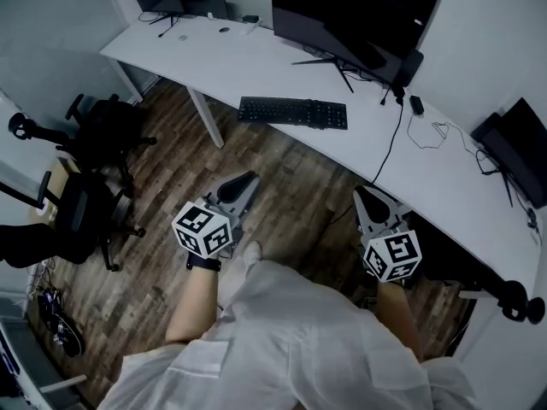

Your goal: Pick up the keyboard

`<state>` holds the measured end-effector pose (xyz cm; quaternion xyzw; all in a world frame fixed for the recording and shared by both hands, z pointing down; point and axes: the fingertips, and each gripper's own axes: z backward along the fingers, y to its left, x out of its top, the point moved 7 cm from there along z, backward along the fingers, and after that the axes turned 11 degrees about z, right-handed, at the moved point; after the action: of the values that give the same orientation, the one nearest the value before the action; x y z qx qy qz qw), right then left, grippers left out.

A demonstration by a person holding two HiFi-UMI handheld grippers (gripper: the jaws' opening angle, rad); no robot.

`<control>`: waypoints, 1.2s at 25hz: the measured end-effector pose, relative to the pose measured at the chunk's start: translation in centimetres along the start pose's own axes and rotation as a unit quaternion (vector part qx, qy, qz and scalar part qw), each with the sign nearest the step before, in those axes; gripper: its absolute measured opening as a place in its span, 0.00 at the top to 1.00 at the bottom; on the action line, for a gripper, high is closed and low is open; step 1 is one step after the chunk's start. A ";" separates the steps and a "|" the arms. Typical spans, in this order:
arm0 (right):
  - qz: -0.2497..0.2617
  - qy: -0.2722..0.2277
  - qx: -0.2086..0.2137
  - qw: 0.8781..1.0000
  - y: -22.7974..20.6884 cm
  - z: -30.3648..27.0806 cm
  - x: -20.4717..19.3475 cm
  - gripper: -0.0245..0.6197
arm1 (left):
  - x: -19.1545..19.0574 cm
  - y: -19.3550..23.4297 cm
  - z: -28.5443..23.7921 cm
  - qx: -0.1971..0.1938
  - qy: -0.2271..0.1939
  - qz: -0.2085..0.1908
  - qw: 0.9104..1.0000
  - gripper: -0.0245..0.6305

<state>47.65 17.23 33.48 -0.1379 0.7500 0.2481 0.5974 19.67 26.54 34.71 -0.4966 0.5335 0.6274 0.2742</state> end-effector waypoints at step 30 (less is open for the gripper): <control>-0.011 0.050 -0.003 0.999 4.9 -30.4 2.6 0.77 | 6.7 30.2 -7.3 -0.026 0.129 0.048 0.990 0.85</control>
<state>19.38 5.27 36.91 -0.1606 0.7762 0.2366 0.5619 -6.70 9.92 41.00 -0.5541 0.5710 0.5842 0.1599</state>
